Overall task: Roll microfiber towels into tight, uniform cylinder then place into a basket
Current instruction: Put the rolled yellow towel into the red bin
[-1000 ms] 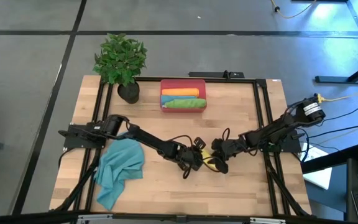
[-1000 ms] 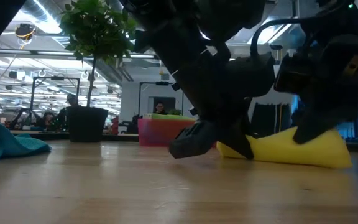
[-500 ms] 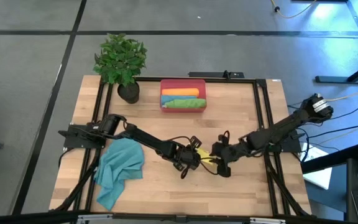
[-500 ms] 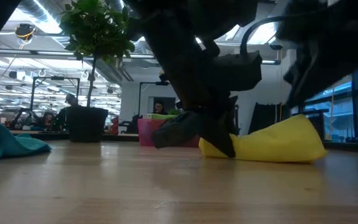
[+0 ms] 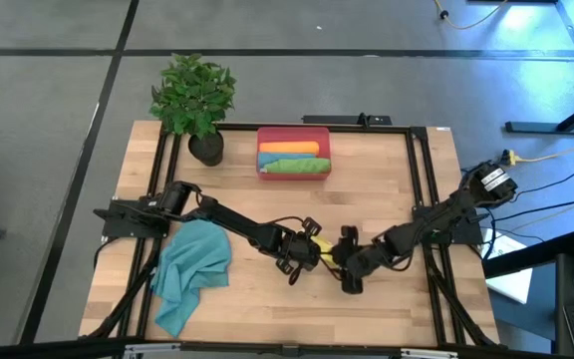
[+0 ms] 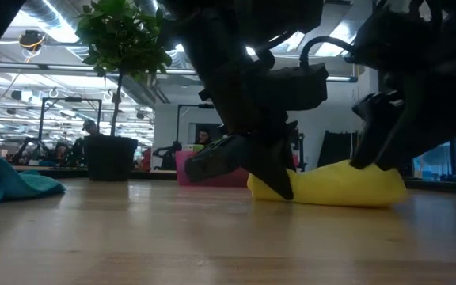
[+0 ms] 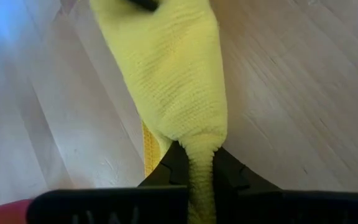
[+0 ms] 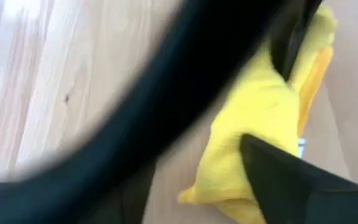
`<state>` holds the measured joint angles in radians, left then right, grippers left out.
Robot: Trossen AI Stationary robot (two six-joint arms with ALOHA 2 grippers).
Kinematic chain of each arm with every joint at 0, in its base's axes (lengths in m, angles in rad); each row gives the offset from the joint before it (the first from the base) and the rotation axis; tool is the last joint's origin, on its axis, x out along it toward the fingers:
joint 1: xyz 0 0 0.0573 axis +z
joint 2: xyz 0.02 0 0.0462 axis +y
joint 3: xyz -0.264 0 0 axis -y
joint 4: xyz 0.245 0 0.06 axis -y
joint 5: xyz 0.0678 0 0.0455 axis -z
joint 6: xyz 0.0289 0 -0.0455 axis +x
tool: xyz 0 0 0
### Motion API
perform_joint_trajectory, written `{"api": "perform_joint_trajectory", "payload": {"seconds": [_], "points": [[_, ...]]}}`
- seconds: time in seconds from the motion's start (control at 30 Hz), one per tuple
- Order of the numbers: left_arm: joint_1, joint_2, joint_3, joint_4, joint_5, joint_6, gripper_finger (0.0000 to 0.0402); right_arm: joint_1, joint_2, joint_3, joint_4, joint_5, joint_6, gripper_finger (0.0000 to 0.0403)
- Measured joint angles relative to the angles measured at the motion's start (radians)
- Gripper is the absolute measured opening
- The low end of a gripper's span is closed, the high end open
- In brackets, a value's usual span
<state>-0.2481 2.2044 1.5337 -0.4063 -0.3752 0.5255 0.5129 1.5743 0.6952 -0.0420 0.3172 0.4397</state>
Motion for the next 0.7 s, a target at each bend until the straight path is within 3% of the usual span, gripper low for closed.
{"api": "perform_joint_trajectory", "payload": {"seconds": [0.17, 0.27, 0.47, 0.7], "points": [[0.000, 0.000, 0.001, -0.001, 0.001, -0.011, 0.0008, -0.005, 0.001, 0.000, 0.019, 0.067, -0.027, 0.0308], [0.000, 0.000, 0.001, -0.001, 0.003, -0.015, 0.0008, -0.006, 0.001, 0.000, 0.025, 0.095, -0.036, 0.0330], [0.001, -0.001, 0.002, 0.000, 0.005, -0.022, 0.0008, -0.007, 0.001, 0.001, -0.040, 0.158, -0.039, 0.0321], [0.003, -0.001, 0.002, 0.000, 0.006, -0.023, 0.0010, -0.007, 0.001, 0.001, -0.092, 0.148, 0.028, 0.0311]]}}
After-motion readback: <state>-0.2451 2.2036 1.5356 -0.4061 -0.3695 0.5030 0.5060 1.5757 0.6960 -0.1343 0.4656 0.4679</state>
